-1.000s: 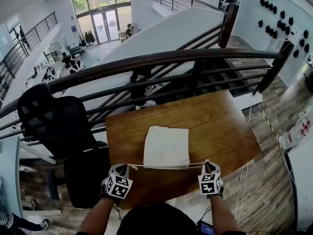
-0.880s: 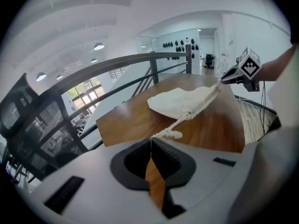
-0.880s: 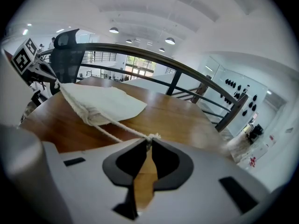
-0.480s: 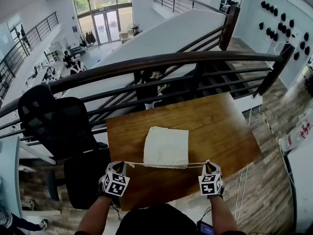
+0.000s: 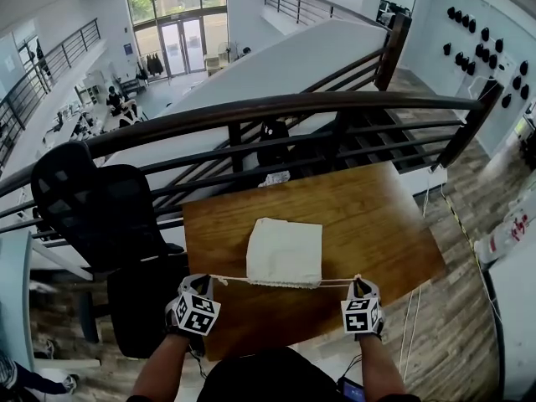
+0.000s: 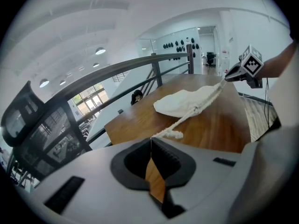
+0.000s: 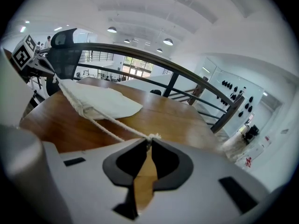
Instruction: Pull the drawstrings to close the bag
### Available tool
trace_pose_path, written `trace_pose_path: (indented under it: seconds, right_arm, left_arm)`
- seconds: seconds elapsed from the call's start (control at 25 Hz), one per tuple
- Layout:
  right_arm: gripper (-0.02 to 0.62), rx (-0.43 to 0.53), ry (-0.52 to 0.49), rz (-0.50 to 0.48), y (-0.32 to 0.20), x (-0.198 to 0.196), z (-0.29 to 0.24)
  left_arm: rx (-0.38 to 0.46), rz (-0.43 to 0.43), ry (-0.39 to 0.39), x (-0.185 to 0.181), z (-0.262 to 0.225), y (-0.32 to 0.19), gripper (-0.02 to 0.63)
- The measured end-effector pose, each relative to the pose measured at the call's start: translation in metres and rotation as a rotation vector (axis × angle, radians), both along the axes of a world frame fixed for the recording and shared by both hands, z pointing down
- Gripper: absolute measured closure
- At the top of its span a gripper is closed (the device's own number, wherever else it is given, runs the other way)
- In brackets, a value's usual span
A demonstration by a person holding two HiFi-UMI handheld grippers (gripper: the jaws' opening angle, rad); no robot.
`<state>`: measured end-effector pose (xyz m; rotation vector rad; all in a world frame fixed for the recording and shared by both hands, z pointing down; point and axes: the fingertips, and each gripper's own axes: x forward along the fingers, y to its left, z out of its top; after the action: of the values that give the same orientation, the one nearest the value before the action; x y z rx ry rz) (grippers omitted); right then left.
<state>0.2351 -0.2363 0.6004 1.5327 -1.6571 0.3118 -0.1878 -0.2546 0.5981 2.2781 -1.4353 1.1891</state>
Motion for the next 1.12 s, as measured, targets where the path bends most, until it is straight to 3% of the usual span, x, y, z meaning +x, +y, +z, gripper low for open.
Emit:
trace_pose_path:
  seconds: [0.2,0.4,0.56,0.8,1.12]
  right_arm:
    - [0.565,0.013,0.048,-0.035,-0.001,-0.006,-0.010]
    - [0.565,0.011,0.059,-0.003,0.000,-0.001,-0.017]
    - [0.565,0.007,0.087,-0.001,0.004,0.001,-0.019]
    - [0.565,-0.005,0.108,0.025,0.014,0.015,-0.017]
    - [0.565,-0.011,0.135,0.050,0.017,0.027,-0.016]
  left_arm:
    - [0.008,-0.038,0.053,-0.009,-0.009,-0.005,0.591]
    - [0.058,0.002,-0.035,-0.017,-0.009,-0.007,0.592]
    - [0.020,-0.041,-0.004,-0.029,0.000,-0.005,0.592]
    - [0.036,0.004,-0.059,-0.036,0.005,-0.003,0.592]
    - [0.025,-0.022,-0.025,-0.042,0.005,-0.002,0.592]
